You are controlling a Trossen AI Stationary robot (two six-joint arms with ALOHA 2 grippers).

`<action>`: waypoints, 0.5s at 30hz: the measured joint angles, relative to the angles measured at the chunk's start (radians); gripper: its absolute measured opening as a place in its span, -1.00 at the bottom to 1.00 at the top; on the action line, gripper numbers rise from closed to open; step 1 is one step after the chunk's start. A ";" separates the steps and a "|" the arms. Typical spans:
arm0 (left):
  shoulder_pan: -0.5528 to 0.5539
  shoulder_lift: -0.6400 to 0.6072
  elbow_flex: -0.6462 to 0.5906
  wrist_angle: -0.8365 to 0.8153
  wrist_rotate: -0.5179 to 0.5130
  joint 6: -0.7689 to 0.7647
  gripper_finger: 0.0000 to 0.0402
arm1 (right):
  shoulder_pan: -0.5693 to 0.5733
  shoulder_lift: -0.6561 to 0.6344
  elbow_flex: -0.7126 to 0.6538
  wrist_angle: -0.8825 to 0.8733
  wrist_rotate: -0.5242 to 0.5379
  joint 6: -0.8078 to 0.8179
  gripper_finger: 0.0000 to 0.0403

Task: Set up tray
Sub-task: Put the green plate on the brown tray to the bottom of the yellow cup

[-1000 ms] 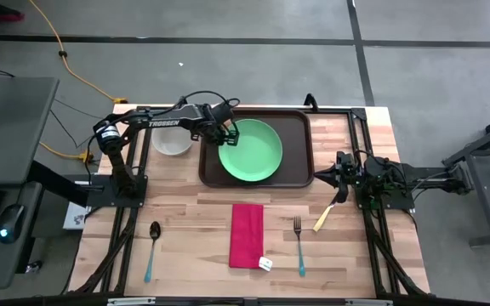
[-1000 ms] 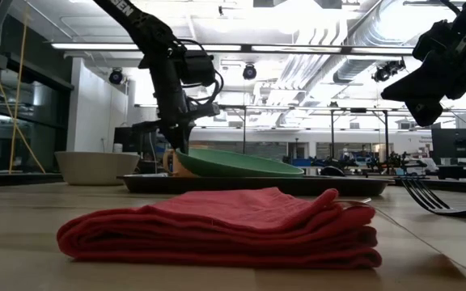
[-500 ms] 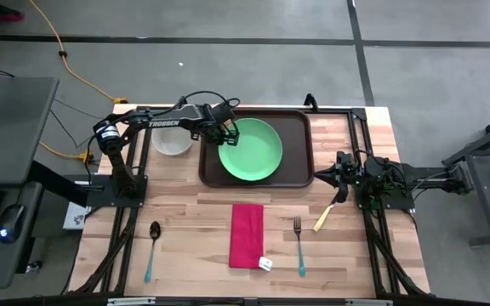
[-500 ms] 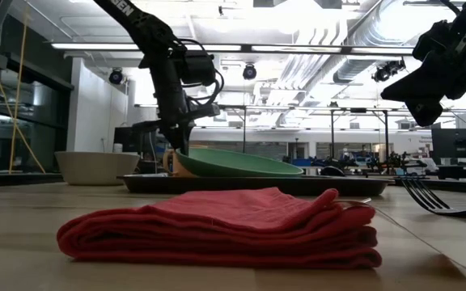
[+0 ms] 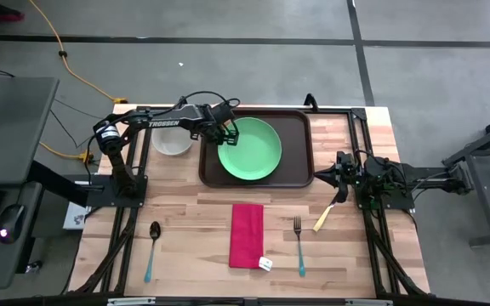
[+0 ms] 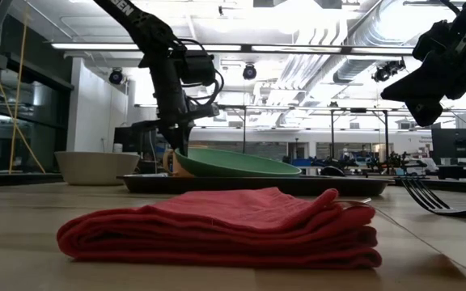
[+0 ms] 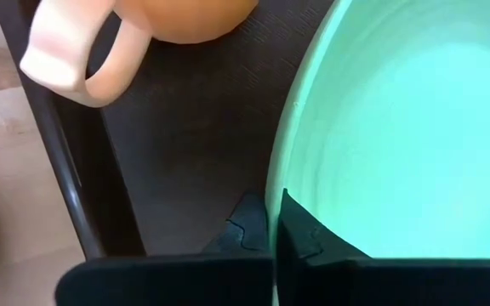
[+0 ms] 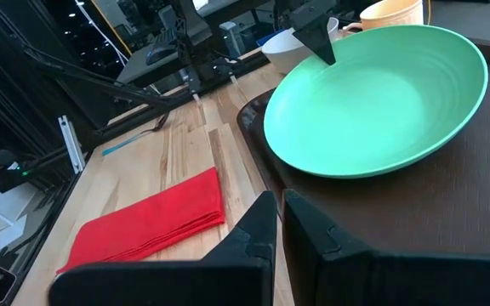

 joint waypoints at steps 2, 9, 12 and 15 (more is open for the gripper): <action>0.000 0.000 0.000 0.000 0.000 0.000 -0.85 | 0.000 0.000 0.000 0.000 0.000 0.000 -1.00; 0.000 0.000 0.000 -0.001 -0.014 0.000 -0.68 | 0.000 0.000 0.000 0.000 0.000 0.000 -1.00; 0.000 0.000 0.000 -0.002 -0.014 0.000 -0.67 | 0.000 0.000 0.000 0.000 0.000 0.000 -1.00; 0.000 0.000 0.000 -0.001 -0.013 0.000 -0.69 | 0.000 0.000 0.000 0.000 0.000 0.000 -1.00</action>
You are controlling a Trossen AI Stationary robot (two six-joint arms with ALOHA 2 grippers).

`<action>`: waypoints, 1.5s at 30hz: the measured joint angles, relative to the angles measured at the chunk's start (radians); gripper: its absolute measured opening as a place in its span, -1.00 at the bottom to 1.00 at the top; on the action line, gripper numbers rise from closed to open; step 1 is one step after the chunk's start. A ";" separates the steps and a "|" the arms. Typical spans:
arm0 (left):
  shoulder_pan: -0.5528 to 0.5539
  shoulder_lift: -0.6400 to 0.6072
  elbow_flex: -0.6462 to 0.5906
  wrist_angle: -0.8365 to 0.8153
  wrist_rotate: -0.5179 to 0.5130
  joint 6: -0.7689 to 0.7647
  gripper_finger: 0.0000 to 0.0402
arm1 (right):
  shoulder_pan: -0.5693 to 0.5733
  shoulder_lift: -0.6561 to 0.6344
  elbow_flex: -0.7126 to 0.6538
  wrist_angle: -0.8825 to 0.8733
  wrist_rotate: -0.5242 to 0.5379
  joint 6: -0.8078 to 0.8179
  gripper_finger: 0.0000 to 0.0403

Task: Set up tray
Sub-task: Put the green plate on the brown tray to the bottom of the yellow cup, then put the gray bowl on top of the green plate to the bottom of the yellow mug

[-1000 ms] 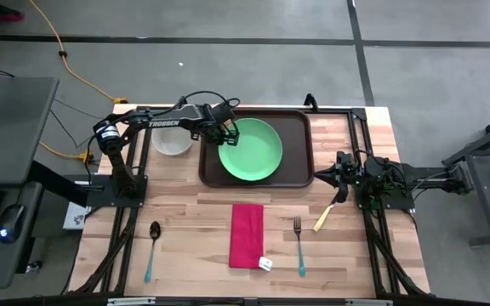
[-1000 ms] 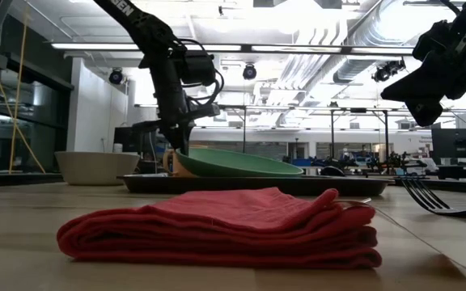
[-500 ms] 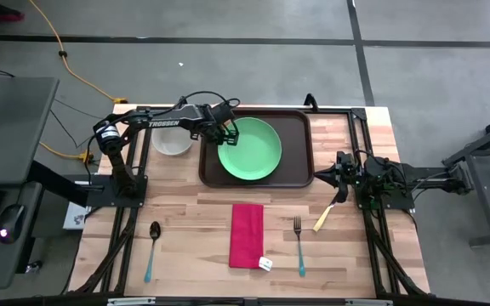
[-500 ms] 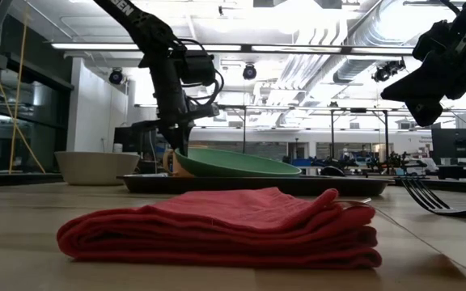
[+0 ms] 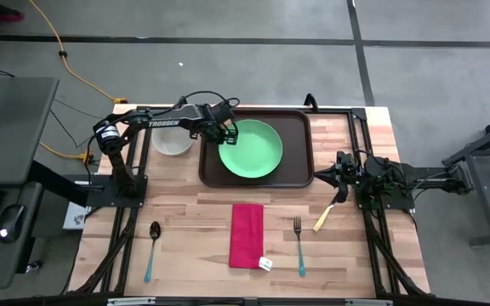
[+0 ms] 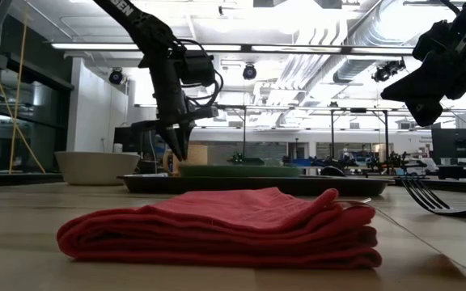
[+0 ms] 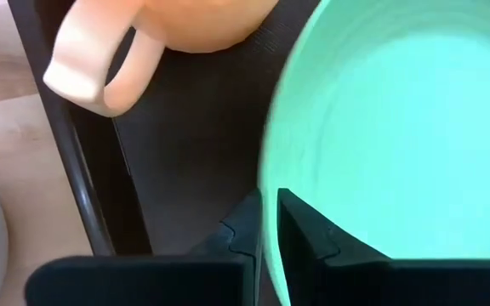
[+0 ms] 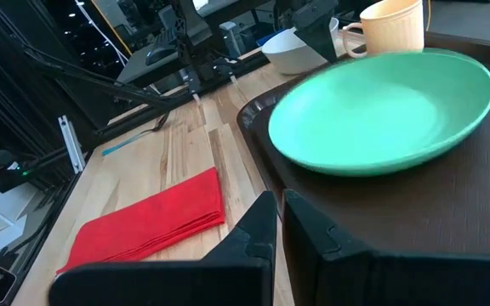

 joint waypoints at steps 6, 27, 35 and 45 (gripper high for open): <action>0.000 0.000 0.000 0.000 0.006 0.000 -0.72 | 0.000 0.000 0.000 0.000 0.000 0.000 -1.00; -0.021 -0.092 0.084 -0.124 0.134 0.020 -0.72 | 0.000 0.000 0.000 0.000 -0.001 0.007 -1.00; -0.120 -0.197 0.169 -0.270 0.182 -0.001 -0.72 | 0.000 0.000 0.000 0.000 -0.003 0.006 -1.00; -0.310 -0.293 0.202 -0.295 0.171 -0.143 -0.72 | 0.000 0.000 0.000 0.000 -0.004 -0.003 -1.00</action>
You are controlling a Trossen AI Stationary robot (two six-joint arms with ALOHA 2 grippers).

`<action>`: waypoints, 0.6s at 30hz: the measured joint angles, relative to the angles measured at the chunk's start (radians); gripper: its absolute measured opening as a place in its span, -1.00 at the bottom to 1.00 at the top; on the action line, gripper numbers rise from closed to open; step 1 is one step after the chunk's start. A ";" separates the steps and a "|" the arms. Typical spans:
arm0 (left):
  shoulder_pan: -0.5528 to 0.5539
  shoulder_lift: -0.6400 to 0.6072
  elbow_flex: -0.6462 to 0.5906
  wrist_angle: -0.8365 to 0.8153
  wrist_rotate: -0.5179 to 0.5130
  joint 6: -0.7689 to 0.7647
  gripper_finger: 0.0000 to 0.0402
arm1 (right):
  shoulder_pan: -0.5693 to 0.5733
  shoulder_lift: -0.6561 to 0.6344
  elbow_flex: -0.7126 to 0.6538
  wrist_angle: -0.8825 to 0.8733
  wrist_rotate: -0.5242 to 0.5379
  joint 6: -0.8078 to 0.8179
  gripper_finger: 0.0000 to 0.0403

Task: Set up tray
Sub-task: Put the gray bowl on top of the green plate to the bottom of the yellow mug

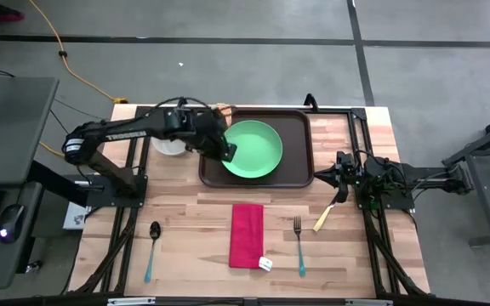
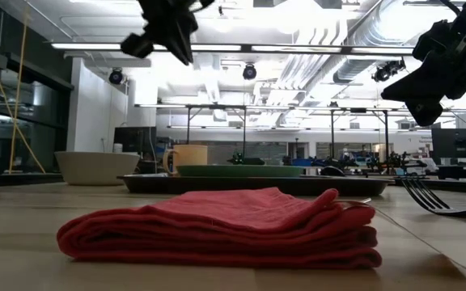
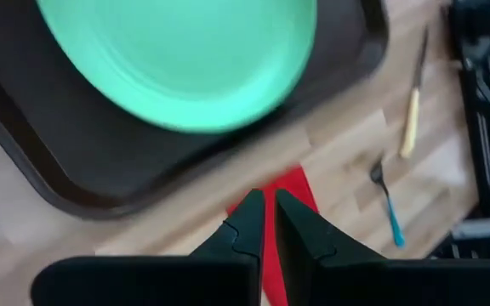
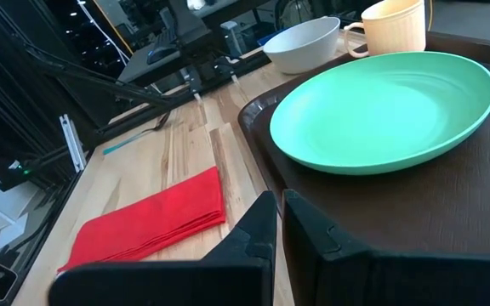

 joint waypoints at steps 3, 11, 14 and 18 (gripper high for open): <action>-0.065 -0.007 0.000 -0.013 -0.001 -0.048 -0.72 | 0.000 0.000 0.000 0.000 0.000 0.000 -1.00; -0.222 -0.007 0.000 -0.016 -0.010 -0.182 -0.72 | 0.000 0.000 0.000 0.000 -0.001 -0.001 -1.00; -0.279 -0.007 -0.001 -0.016 -0.055 -0.236 -0.72 | 0.000 0.000 0.000 0.000 -0.001 0.000 -1.00; -0.345 -0.007 -0.001 -0.016 -0.113 -0.267 -0.72 | 0.000 0.000 0.000 0.000 -0.001 0.004 -1.00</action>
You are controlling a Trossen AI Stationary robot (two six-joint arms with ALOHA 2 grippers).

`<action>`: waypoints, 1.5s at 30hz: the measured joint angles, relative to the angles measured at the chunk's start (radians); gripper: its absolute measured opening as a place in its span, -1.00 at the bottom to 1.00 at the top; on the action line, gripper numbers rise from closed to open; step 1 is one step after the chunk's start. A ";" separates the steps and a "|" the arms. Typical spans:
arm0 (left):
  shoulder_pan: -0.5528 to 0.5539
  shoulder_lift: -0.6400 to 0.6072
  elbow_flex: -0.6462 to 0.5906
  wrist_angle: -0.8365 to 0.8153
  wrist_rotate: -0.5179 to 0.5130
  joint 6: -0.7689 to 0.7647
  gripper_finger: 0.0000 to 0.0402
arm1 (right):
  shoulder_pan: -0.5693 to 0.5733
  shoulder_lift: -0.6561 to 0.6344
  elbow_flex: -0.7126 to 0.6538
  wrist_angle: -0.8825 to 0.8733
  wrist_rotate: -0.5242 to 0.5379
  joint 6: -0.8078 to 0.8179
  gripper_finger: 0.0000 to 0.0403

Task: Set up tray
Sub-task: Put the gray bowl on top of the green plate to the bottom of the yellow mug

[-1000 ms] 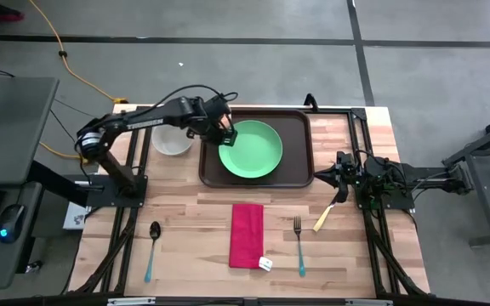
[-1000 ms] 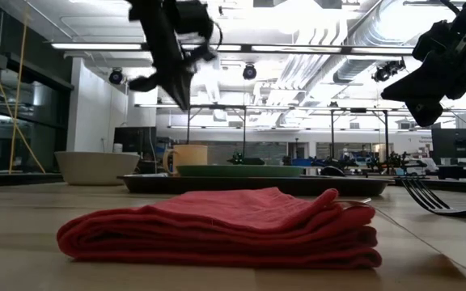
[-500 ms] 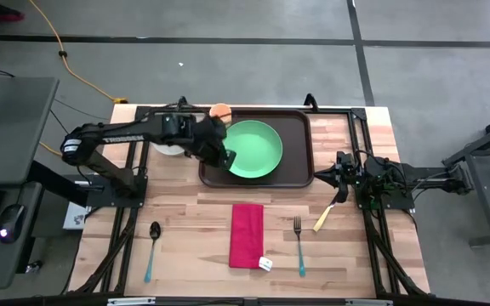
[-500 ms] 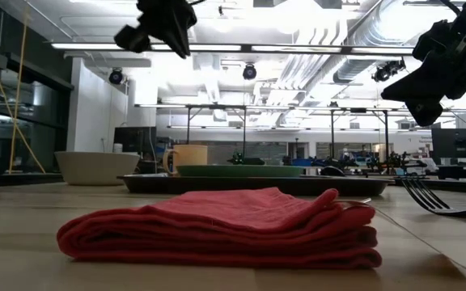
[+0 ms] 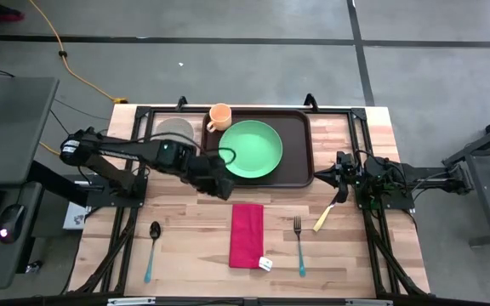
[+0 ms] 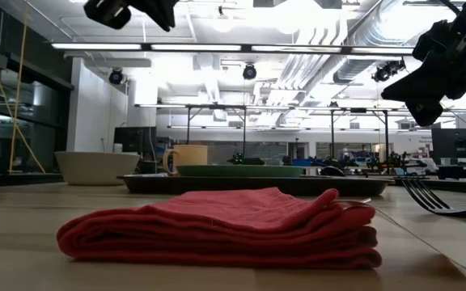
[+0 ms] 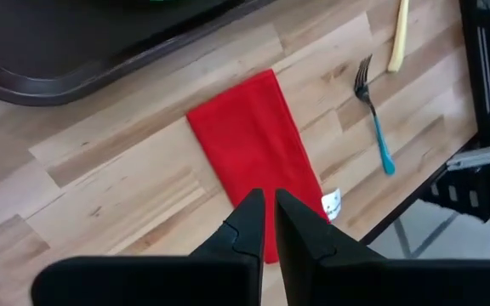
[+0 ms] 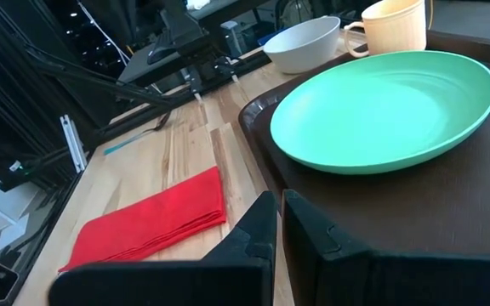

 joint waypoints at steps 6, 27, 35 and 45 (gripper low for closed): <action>-0.079 0.000 0.000 -0.002 -0.099 0.057 -0.72 | 0.000 0.000 0.000 0.000 -0.005 0.047 -1.00; -0.125 0.001 -0.001 -0.279 -0.295 -0.030 -0.72 | 0.000 0.000 0.000 0.000 -0.018 0.095 -1.00; -0.125 0.001 -0.005 -0.553 -0.354 -0.126 -0.72 | 0.000 0.000 0.000 0.000 -0.034 0.094 -1.00; -0.097 0.002 -0.005 -0.568 -0.411 0.011 -0.72 | 0.000 0.000 0.000 0.000 -0.034 0.093 -1.00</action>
